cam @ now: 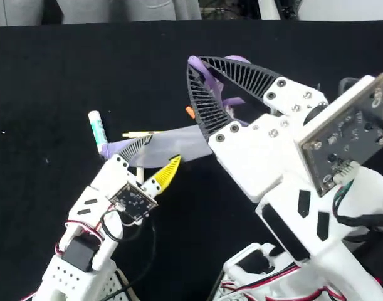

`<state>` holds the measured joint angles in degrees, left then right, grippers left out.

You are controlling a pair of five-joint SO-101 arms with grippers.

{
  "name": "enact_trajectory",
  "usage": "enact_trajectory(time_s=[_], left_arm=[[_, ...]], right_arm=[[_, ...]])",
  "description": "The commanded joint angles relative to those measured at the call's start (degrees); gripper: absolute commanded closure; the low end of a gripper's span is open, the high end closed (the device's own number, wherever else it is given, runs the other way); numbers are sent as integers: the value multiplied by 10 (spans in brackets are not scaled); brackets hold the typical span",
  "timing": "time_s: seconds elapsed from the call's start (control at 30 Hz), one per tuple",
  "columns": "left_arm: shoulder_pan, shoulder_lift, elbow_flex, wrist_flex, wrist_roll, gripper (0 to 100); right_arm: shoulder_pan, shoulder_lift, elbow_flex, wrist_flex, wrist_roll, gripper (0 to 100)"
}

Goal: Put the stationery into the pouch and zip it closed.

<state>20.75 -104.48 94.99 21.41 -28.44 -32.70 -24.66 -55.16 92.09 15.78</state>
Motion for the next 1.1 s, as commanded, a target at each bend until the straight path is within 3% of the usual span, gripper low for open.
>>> enact_trajectory(time_s=[0.0, 0.13, 0.3, 0.43, 0.67, 0.87, 1.07], left_arm=[[6, 5, 0, -1, -5, 737], [6, 5, 0, 0, -4, 758], [7, 5, 0, 1, -3, 976], [8, 5, -15, 35, -3, 920], [106, 5, -162, 271, -3, 966], [106, 6, -283, 353, -3, 959], [108, 11, -390, 434, -4, 798]], right_arm=[[-1, -2, -17, 15, -2, 988], [0, -2, -17, 33, -2, 988], [0, -2, -18, 59, 19, 988], [0, -3, -18, 80, 33, 988], [0, -9, -14, 87, 34, 988], [0, -38, -11, 88, 34, 988], [0, -63, 49, 86, 35, 988]])
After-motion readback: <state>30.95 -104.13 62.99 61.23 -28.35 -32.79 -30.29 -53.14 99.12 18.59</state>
